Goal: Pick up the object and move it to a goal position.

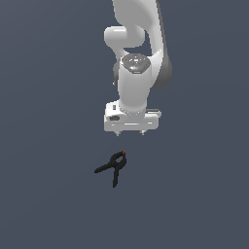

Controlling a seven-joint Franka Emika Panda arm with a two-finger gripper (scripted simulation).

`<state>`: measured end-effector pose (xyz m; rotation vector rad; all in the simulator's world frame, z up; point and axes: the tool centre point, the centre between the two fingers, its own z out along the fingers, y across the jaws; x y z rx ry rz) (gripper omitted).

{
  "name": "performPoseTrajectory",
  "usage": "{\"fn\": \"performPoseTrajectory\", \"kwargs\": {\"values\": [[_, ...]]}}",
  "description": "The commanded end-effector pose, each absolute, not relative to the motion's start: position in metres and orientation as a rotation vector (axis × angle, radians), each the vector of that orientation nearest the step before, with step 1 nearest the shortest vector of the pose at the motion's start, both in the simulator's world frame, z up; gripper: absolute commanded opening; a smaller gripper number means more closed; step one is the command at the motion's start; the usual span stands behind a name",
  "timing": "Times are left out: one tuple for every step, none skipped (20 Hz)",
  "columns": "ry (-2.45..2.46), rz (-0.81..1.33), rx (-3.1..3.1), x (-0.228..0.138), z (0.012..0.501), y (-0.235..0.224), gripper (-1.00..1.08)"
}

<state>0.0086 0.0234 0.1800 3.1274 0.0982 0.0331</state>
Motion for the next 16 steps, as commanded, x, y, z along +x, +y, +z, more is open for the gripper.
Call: {"fn": "performPoseTrajectory", "kwargs": {"values": [[0.098, 0.033, 3.127, 0.009, 0.180, 0.023, 1.00], [0.099, 0.034, 3.128, 0.009, 0.180, 0.024, 1.00], [0.103, 0.037, 3.129, 0.009, 0.181, 0.026, 1.00], [0.108, 0.042, 3.130, 0.010, 0.182, 0.029, 1.00], [0.116, 0.049, 3.132, 0.010, 0.184, 0.033, 1.00], [0.126, 0.058, 3.135, 0.011, 0.186, 0.038, 1.00], [0.138, 0.068, 3.138, 0.012, 0.189, 0.044, 1.00], [0.148, 0.078, 3.141, 0.013, 0.192, 0.049, 1.00], [0.157, 0.085, 3.143, 0.014, 0.193, 0.054, 1.00], [0.163, 0.090, 3.144, 0.014, 0.195, 0.056, 1.00], [0.166, 0.093, 3.145, 0.014, 0.196, 0.058, 1.00], [0.167, 0.094, 3.146, 0.014, 0.196, 0.059, 1.00], [0.166, 0.093, 3.145, 0.014, 0.196, 0.058, 1.00], [0.163, 0.091, 3.145, 0.014, 0.195, 0.057, 1.00], [0.160, 0.090, 3.145, 0.014, 0.195, 0.057, 1.00], [0.155, 0.090, 3.145, 0.015, 0.194, 0.056, 1.00]]}}
